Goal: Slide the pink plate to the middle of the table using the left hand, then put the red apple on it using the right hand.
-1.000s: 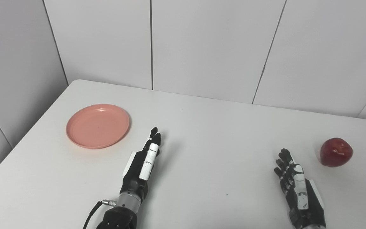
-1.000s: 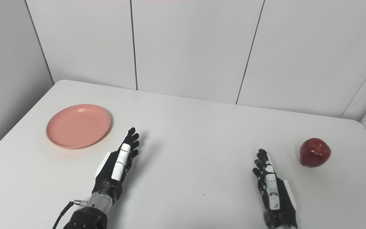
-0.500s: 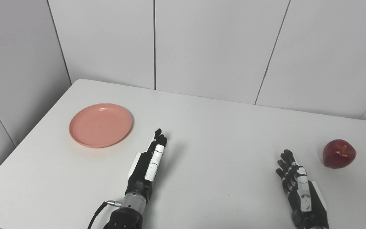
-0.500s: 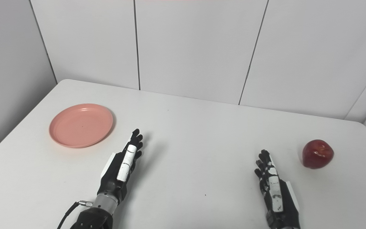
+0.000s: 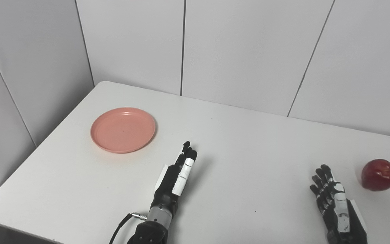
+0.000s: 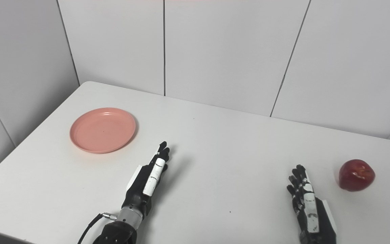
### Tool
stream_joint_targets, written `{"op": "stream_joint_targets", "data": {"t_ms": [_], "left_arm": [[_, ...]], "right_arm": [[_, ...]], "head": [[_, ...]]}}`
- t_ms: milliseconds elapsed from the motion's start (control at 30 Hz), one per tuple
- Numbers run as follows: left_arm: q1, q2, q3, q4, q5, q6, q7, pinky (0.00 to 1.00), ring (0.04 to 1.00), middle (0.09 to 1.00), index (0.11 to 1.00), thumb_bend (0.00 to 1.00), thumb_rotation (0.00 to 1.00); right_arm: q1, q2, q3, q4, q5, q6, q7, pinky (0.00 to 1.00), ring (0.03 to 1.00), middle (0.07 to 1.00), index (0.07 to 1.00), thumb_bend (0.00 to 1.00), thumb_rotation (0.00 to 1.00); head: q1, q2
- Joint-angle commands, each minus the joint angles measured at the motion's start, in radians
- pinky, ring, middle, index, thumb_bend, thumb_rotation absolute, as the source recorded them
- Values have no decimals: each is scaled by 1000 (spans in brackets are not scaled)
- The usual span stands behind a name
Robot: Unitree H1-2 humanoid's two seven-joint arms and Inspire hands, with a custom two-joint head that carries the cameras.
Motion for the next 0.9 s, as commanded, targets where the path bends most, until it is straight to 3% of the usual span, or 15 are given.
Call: {"op": "stream_joint_targets", "data": {"t_ms": [0, 200, 600, 867], "left_arm": [[83, -37, -2, 2, 11, -25, 12, 1000, 1000, 1000, 1000, 668, 1000], [84, -40, -8, 9, 14, -27, 20, 1000, 1000, 1000, 1000, 666, 1000], [72, -45, -5, 61, 13, -71, 20, 1000, 1000, 1000, 1000, 653, 1000], [66, -48, -2, 79, 17, -85, 20, 1000, 1000, 1000, 1000, 677, 1000]], "right_arm": [[25, -11, -15, 47, 2, -41, 6, 1000, 1000, 1000, 1000, 868, 1000], [29, -13, -13, 41, -3, -36, 6, 1000, 1000, 1000, 1000, 854, 1000], [24, -17, -15, 73, 8, -51, 23, 1000, 1000, 1000, 1000, 830, 1000], [19, -16, -21, 87, 13, -47, 33, 1000, 1000, 1000, 1000, 855, 1000]], "head": [[3, -3], [7, -9], [23, -61], [26, -65]]}}
